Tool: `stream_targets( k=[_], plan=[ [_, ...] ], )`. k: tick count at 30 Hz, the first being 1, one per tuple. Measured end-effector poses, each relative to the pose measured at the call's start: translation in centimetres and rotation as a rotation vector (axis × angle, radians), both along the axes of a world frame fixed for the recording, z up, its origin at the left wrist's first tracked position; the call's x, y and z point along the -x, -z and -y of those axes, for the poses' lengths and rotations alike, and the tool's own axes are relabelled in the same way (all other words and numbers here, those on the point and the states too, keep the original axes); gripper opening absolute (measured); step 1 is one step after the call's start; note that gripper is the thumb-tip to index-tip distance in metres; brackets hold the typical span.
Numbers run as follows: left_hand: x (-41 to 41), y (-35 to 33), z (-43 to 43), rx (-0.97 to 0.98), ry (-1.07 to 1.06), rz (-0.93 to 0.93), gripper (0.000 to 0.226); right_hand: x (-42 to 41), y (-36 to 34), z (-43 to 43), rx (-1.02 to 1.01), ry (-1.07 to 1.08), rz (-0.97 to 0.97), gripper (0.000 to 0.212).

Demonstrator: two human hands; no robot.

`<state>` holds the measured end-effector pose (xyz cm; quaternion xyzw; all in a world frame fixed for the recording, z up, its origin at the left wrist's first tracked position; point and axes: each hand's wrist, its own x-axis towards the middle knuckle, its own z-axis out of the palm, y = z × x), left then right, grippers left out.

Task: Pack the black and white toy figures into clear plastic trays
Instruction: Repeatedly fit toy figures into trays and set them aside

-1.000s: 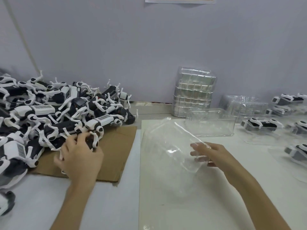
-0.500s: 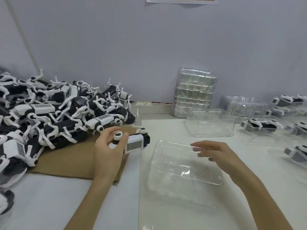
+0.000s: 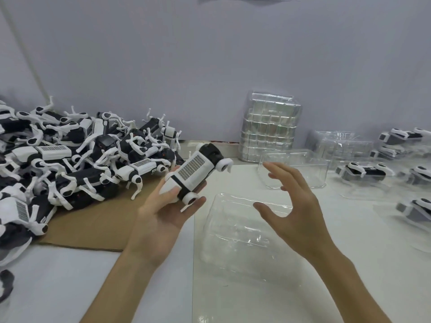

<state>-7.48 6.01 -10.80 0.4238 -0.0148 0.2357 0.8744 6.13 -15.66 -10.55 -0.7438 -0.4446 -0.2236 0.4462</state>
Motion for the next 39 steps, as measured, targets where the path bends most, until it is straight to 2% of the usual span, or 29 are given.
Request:
stream_targets(
  k=[3,5,8,10,15,17,19,22,25,27,30,33,36,39],
  plan=[
    [-0.1,-0.1,0.4,-0.085,0.088,0.005,0.053,0.8,-0.2,-0.5,0.0,-0.038,0.074,0.089],
    [-0.3,0.0,0.9,-0.13,0.085,-0.027,0.063,1.4,-0.3,-0.9,0.011,-0.064,0.116,0.089],
    [-0.6,0.0,1.7,-0.252,0.053,-0.082,0.087,2.0,-0.1,-1.5,0.018,-0.067,0.193,0.068],
    [-0.8,-0.1,2.0,-0.301,0.011,-0.119,0.089,2.3,0.0,-1.7,-0.02,-0.029,0.254,0.051],
    [-0.7,-0.3,2.2,-0.362,-0.005,-0.127,0.088,2.4,-0.6,-1.3,-0.148,0.006,0.273,0.03],
    [-0.6,0.0,2.2,-0.472,-0.046,-0.092,0.074,2.4,-0.8,-1.1,-0.205,0.036,0.223,0.024],
    [-0.7,0.4,2.3,-0.583,-0.195,-0.064,0.055,2.2,-1.0,-0.8,-0.253,0.088,0.132,0.021],
    [-0.7,0.9,1.5,-0.751,-0.357,-0.098,0.042,1.7,-1.2,-0.2,-0.311,0.148,0.005,0.017],
    [-0.8,1.7,0.6,-1.103,-0.232,-0.269,0.036,1.0,-1.4,0.3,-0.381,0.187,-0.16,0.012],
    [-1.0,2.4,0.8,-1.187,-0.123,-0.353,0.034,0.6,-1.6,0.6,-0.426,0.209,-0.294,0.013],
    [-1.3,2.8,1.5,-1.257,-0.167,-0.387,0.043,0.3,-1.7,0.8,-0.451,0.228,-0.389,0.012],
    [-1.3,2.8,2.0,-1.313,-0.256,-0.39,0.072,0.3,-1.6,0.5,-0.404,0.222,-0.437,0.007],
    [-1.4,2.9,2.3,-1.309,-0.311,-0.397,0.09,0.3,-1.0,0.3,-0.231,0.271,-0.417,0.008],
    [-1.4,2.9,2.3,-1.299,-0.323,-0.393,0.093,0.4,-0.8,0.2,-0.057,0.27,-0.434,0.01]
  ],
)
